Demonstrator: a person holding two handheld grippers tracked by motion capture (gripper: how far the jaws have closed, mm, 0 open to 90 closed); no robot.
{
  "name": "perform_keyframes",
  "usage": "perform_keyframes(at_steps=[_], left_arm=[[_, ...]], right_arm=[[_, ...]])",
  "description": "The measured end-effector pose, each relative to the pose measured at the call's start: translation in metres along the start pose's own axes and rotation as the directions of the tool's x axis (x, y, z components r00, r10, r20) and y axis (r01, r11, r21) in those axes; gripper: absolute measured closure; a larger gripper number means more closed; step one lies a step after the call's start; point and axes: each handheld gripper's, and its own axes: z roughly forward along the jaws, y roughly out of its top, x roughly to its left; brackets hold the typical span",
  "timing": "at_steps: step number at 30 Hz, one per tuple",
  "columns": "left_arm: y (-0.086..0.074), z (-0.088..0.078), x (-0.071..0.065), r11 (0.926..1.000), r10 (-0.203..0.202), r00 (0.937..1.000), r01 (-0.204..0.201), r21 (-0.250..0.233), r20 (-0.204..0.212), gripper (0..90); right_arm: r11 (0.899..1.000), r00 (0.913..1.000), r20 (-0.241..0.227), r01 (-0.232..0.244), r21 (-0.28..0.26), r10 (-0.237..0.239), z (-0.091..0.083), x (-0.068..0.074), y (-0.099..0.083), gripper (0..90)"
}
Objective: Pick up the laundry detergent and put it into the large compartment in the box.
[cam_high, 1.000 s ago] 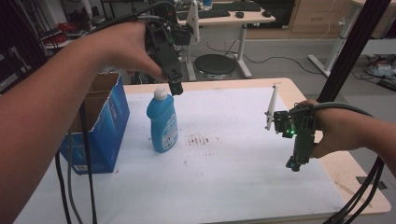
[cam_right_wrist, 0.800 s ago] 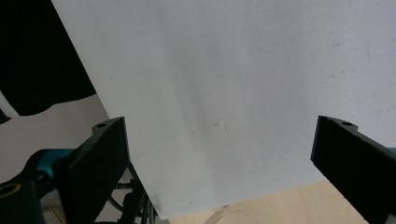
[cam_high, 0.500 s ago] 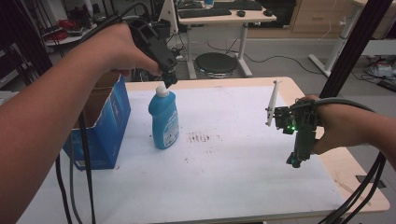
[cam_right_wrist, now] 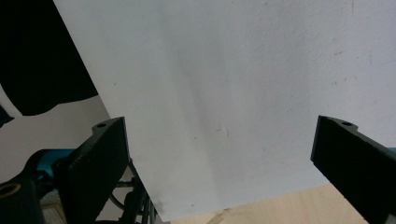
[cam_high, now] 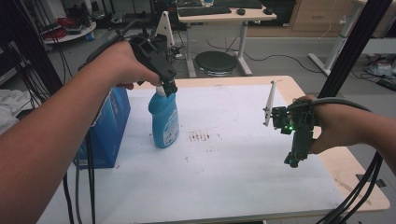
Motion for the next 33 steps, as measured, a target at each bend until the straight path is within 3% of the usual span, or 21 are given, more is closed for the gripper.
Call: perform_keyframes(at_steps=[16,33], left_arm=[[0.003,0.041,0.009,0.9980,-0.062,0.9981,0.062,-0.012,0.002,1.7],[0.013,0.065,0.015,0.9975,-0.064,0.9979,0.065,0.029,-0.008,1.7]], right_arm=[[1.000,1.0000,0.000,0.000,0.004,0.000,-0.001,0.002,-0.003,3.5],[1.000,0.9999,-0.010,-0.005,0.006,0.005,0.002,0.000,-0.002,3.5]])
